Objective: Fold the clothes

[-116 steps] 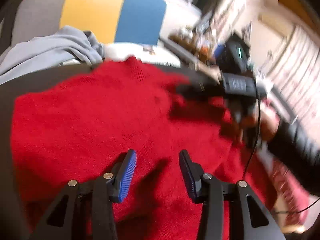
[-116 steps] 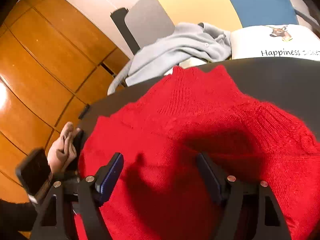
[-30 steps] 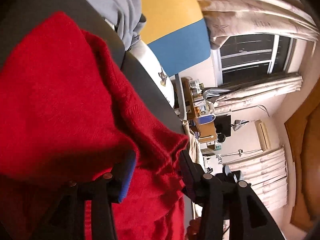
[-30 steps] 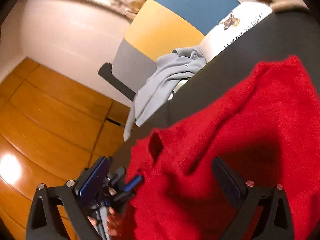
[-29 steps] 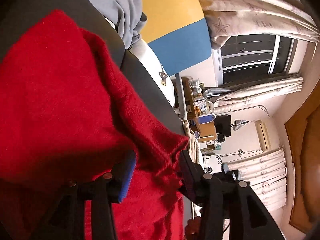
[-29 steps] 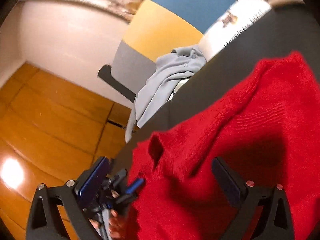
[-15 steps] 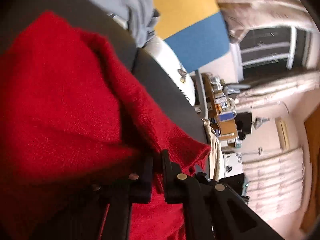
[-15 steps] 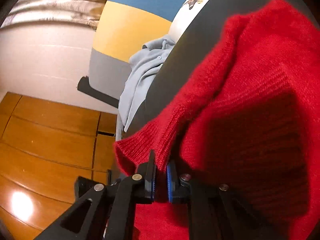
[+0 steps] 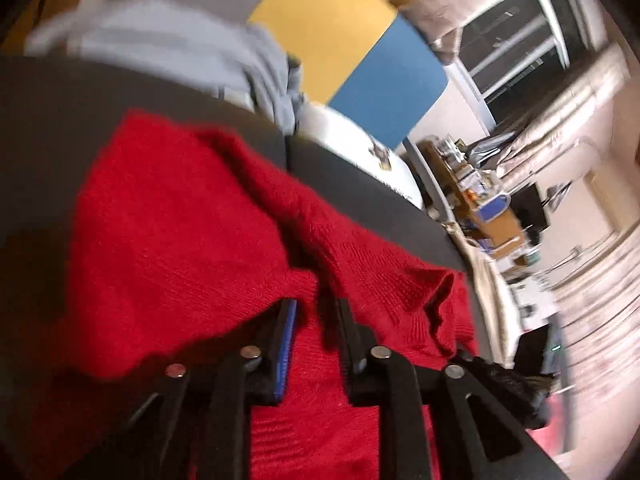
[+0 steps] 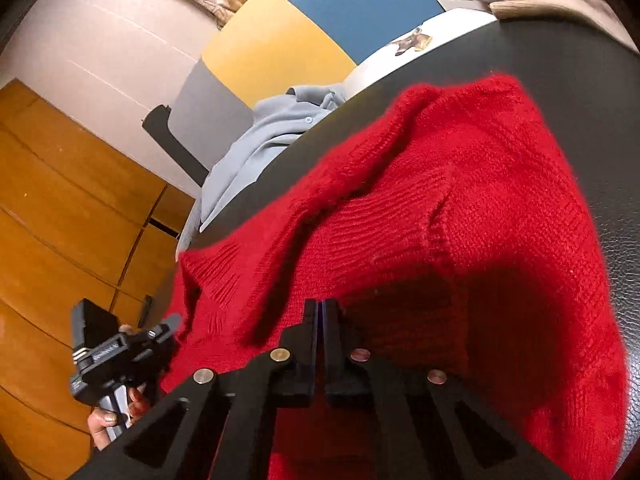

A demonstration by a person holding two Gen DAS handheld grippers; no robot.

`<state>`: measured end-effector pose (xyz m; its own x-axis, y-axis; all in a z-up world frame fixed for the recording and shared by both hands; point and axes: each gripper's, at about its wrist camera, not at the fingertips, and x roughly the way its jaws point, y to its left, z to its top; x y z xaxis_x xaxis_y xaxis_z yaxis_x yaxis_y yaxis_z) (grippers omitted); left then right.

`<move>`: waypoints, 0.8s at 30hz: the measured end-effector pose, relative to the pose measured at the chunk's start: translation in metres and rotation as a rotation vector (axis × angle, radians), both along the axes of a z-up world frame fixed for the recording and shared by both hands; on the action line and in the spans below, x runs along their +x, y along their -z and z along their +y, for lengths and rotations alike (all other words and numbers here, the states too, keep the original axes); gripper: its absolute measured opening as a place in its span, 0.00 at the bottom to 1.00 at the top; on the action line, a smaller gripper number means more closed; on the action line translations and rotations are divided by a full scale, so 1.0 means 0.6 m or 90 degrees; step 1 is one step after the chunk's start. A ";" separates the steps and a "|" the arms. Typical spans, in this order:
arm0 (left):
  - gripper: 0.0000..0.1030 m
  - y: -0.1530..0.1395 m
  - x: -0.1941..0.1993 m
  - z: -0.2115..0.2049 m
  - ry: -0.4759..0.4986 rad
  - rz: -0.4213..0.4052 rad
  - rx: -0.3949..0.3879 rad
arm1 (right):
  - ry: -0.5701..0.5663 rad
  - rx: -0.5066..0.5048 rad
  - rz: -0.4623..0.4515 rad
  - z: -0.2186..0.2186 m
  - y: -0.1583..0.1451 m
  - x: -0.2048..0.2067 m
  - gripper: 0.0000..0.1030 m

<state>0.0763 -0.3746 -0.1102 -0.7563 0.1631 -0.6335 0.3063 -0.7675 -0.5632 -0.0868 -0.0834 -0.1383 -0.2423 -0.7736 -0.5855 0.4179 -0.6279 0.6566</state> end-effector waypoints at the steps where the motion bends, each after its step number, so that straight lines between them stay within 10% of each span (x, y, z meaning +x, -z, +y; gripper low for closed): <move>1: 0.29 -0.013 0.002 0.005 -0.001 0.012 -0.026 | 0.000 0.010 0.007 0.001 -0.006 0.004 0.06; 4: 0.36 -0.050 -0.001 0.014 0.000 0.048 -0.094 | -0.002 0.073 0.101 -0.006 -0.062 0.026 0.44; 6: 0.43 -0.069 -0.017 0.020 0.002 0.057 -0.129 | -0.012 0.108 0.178 -0.015 -0.104 0.040 0.91; 12: 0.47 -0.072 -0.086 0.040 0.032 0.029 -0.172 | -0.148 0.199 0.391 -0.116 -0.163 0.046 0.92; 16: 0.47 -0.004 -0.107 0.054 0.075 -0.066 -0.211 | -0.249 0.253 0.345 -0.148 -0.103 0.020 0.92; 24: 0.49 0.027 -0.085 0.037 0.090 -0.017 -0.182 | -0.287 0.247 0.297 -0.099 -0.024 0.017 1.00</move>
<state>0.0252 -0.3525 -0.1265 -0.7211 0.0773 -0.6885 0.1978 -0.9294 -0.3115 -0.0769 -0.1426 -0.1240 -0.2404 -0.6155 -0.7506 0.8693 -0.4806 0.1157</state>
